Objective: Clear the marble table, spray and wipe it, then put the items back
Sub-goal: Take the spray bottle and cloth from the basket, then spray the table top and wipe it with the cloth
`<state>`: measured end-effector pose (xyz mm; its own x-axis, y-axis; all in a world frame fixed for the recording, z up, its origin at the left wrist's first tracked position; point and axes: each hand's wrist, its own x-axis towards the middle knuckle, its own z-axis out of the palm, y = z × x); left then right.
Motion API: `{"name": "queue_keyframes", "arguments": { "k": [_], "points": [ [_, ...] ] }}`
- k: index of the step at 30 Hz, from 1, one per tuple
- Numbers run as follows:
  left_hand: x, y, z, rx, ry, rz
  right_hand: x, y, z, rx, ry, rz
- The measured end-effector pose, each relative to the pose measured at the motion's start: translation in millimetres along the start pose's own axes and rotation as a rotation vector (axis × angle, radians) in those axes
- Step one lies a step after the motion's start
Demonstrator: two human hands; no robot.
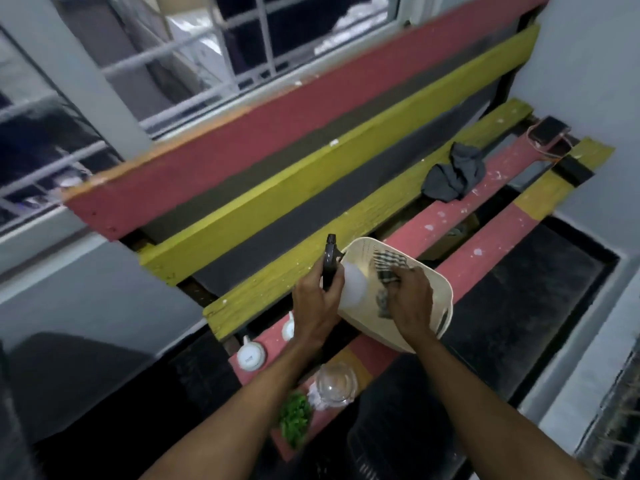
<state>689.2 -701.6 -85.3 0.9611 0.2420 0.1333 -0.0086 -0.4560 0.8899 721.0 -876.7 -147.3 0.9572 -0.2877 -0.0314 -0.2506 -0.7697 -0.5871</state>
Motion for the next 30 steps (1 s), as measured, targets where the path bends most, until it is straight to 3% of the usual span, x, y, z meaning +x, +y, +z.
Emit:
{"name": "queue_keyframes", "arguments": {
  "k": [7, 18, 24, 30],
  "points": [
    [-58.1, 31.4, -184.1, 0.052, 0.276, -0.018, -97.3, -143.6, -19.3, 0.117, -0.047, -0.177],
    [-243.8, -76.1, -531.2, 0.288, 0.689, -0.218, -400.7, -372.6, 79.9, 0.266, -0.347, -0.396],
    [-333.0, -146.3, -676.3, 0.446, 0.695, -0.339, -555.1, -448.3, 143.2, 0.196, -0.447, -0.468],
    [-382.6, -195.4, -737.7, 0.414, 0.722, -0.383, -632.9, -472.0, 174.0, 0.164, -0.477, -0.474]
  ]
}}
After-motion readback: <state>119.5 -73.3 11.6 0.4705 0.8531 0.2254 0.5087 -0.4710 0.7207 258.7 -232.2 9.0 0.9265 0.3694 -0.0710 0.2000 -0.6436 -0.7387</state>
